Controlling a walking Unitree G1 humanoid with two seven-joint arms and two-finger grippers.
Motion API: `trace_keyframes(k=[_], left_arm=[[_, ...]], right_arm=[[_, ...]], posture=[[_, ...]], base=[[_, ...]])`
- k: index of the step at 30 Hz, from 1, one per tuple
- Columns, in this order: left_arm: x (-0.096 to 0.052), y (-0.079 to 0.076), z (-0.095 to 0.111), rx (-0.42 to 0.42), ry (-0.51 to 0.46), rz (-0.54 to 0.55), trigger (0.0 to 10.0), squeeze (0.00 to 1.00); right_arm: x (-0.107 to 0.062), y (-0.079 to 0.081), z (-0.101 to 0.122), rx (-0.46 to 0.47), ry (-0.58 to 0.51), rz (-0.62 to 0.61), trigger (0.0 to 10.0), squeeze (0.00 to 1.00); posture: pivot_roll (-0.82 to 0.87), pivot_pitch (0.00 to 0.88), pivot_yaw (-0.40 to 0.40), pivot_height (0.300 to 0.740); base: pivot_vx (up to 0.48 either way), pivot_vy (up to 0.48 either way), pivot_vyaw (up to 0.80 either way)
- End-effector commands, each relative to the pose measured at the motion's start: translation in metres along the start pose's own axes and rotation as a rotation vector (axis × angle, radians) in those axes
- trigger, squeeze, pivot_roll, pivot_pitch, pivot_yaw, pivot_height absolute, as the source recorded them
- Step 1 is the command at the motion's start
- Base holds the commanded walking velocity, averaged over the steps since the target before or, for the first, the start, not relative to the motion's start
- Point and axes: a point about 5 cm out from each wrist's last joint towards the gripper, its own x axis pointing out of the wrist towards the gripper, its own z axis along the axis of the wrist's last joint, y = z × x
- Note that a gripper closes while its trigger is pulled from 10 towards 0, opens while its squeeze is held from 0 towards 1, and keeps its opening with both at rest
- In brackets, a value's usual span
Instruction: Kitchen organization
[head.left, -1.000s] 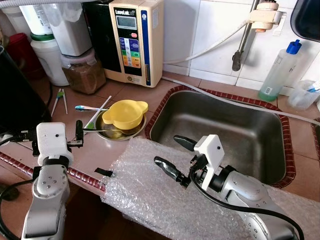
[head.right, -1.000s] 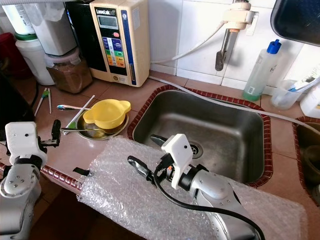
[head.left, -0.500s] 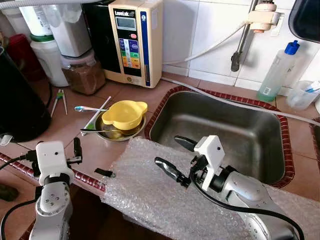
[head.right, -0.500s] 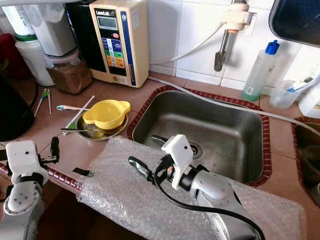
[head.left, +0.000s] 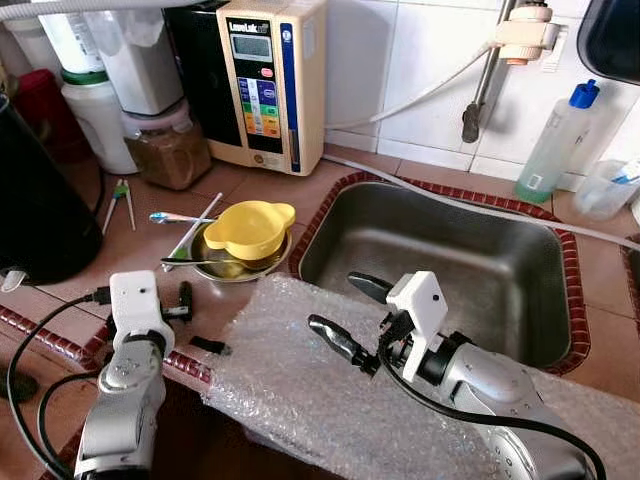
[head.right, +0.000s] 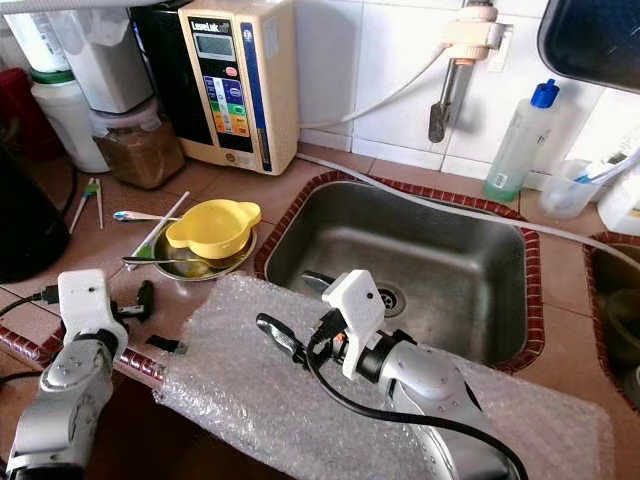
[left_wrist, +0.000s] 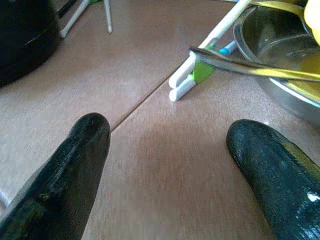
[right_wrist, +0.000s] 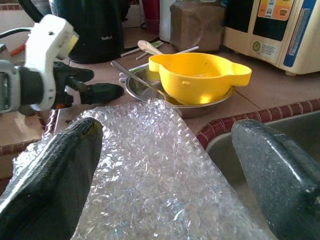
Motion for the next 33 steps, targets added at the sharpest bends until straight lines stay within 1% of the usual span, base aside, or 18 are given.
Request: trace_keyframes(k=[1, 3, 5, 10, 12, 16, 19, 20, 21, 22, 23, 33], left_arm=[[0.005, -0.001, -0.004, 0.018, 0.045, -0.026, 10.0, 0.00], [0.008, -0.001, -0.004, 0.026, 0.054, -0.033, 10.0, 0.00], [0.016, 0.002, 0.000, 0.056, 0.047, -0.046, 10.0, 0.00], [0.026, 0.011, 0.002, 0.061, 0.055, -0.034, 10.0, 0.00], [0.030, 0.010, 0.005, 0.051, 0.048, -0.050, 10.0, 0.00], [0.037, 0.007, 0.007, 0.084, 0.055, -0.088, 10.0, 0.00], [0.044, 0.007, 0.013, 0.093, 0.045, -0.114, 10.0, 0.00], [0.046, 0.006, 0.015, 0.097, 0.041, -0.124, 8.3, 0.00], [0.047, 0.007, 0.016, 0.097, 0.036, -0.119, 4.8, 0.00], [0.049, 0.009, 0.018, 0.097, 0.029, -0.112, 4.8, 0.00], [0.050, 0.009, 0.019, 0.095, 0.026, -0.117, 0.0, 0.00], [0.055, 0.005, 0.022, 0.094, 0.016, -0.163, 0.0, 0.00]], right_arm=[[0.000, 0.001, 0.002, -0.013, -0.010, 0.000, 10.0, 0.00], [0.000, 0.001, 0.002, -0.012, -0.010, -0.001, 10.0, 0.00], [-0.001, 0.001, 0.002, -0.014, -0.010, -0.005, 10.0, 0.00], [-0.003, 0.001, 0.002, -0.014, -0.009, -0.011, 10.0, 0.00], [-0.003, 0.001, 0.003, -0.014, -0.009, -0.011, 10.0, 0.00], [-0.003, 0.001, 0.003, -0.016, -0.008, -0.013, 10.0, 0.00], [-0.004, 0.001, 0.003, -0.016, -0.007, -0.016, 10.0, 0.00], [-0.004, 0.001, 0.003, -0.015, -0.007, -0.018, 10.0, 0.00], [-0.004, 0.001, 0.003, -0.015, -0.007, -0.020, 10.0, 0.00], [-0.004, 0.001, 0.003, -0.015, -0.007, -0.021, 10.0, 0.00], [-0.005, 0.002, 0.002, -0.015, -0.007, -0.023, 10.0, 0.00], [-0.007, 0.003, 0.002, -0.014, -0.004, -0.032, 10.0, 0.00]], posture=[[-0.08, 0.018, 0.072, 0.740], [-0.09, 0.018, 0.072, 0.740], [-0.09, 0.018, 0.074, 0.740], [-0.10, 0.021, 0.073, 0.740], [-0.10, 0.022, 0.074, 0.740], [-0.10, 0.023, 0.074, 0.740], [-0.11, 0.022, 0.078, 0.740], [-0.11, 0.022, 0.079, 0.740], [-0.11, 0.022, 0.080, 0.740], [-0.11, 0.022, 0.080, 0.740], [-0.12, 0.021, 0.084, 0.740], [-0.12, 0.031, 0.086, 0.740]], base=[[0.000, 0.000, 0.00], [0.000, 0.000, 0.00], [0.000, 0.000, 0.00], [0.000, 0.000, 0.00], [0.000, 0.000, 0.00], [0.000, 0.000, 0.00], [0.000, 0.000, 0.00], [0.000, 0.000, 0.00], [0.000, 0.000, 0.00], [0.000, 0.000, 0.00], [0.000, 0.000, 0.00], [0.000, 0.000, 0.00]])
